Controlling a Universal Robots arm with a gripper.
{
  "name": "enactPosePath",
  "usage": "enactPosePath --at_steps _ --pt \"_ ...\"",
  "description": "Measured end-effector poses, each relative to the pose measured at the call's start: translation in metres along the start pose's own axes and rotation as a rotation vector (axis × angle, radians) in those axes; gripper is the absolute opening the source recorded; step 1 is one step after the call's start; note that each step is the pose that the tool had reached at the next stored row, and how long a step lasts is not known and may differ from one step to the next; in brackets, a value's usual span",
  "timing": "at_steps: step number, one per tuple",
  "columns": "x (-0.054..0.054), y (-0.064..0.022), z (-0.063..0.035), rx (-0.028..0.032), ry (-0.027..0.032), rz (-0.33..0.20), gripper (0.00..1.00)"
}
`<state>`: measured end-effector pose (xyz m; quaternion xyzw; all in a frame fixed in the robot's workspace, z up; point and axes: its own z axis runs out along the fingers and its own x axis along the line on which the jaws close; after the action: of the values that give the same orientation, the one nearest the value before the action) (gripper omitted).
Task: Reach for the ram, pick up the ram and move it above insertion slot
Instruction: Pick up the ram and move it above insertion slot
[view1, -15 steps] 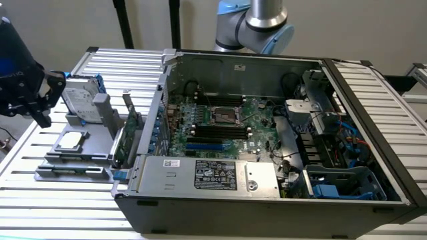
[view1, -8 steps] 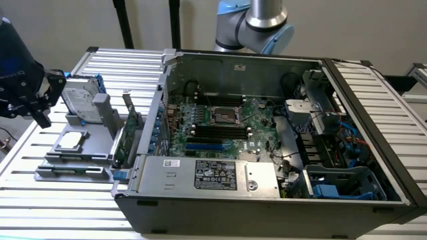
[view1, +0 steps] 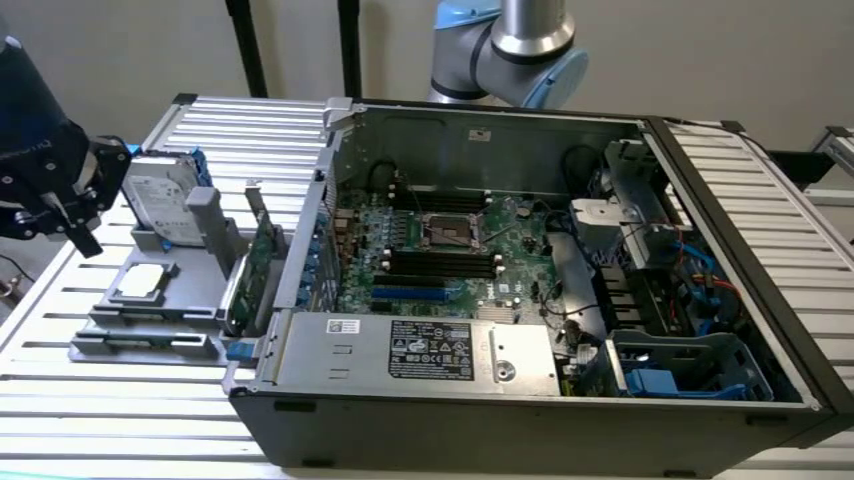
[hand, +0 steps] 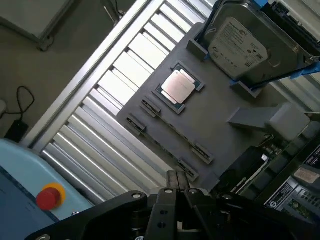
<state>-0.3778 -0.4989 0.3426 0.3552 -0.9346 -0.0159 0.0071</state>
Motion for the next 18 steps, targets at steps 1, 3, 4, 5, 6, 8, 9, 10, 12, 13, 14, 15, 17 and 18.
enactPosePath --at_steps 1,3,4,5,6,8,9,10,12,13,14,15,17,18 --pt "0.0000 0.0000 0.0002 0.0000 0.0006 -0.018 0.10" --pt "-0.0001 0.0000 0.0006 0.0001 0.0021 -0.055 0.10" --pt "-0.0001 0.0000 0.0008 0.0002 0.0028 -0.073 0.10" --pt "0.0000 -0.0001 0.0012 0.0002 0.0032 -0.091 0.10" --pt "0.0000 -0.0001 0.0015 0.0002 0.0038 -0.109 0.10" --pt "0.0000 -0.0001 0.0021 0.0003 0.0051 -0.146 0.10" --pt "0.0000 -0.0001 0.0023 0.0003 0.0057 -0.163 0.10" --pt "0.0000 -0.0001 0.0026 0.0003 0.0062 -0.181 0.10" --pt "0.0000 -0.0001 0.0030 0.0002 0.0073 -0.217 0.10" --pt "0.0000 -0.0001 0.0031 0.0002 0.0080 -0.235 0.10" --pt "0.0000 -0.0001 0.0031 0.0002 0.0086 -0.255 0.10" --pt "0.0000 -0.0001 0.0032 0.0002 0.0091 -0.273 0.10" --pt "0.0000 -0.0002 0.0033 0.0003 0.0103 -0.308 0.10" --pt "0.0000 -0.0001 0.0033 0.0003 0.0110 -0.327 0.10"
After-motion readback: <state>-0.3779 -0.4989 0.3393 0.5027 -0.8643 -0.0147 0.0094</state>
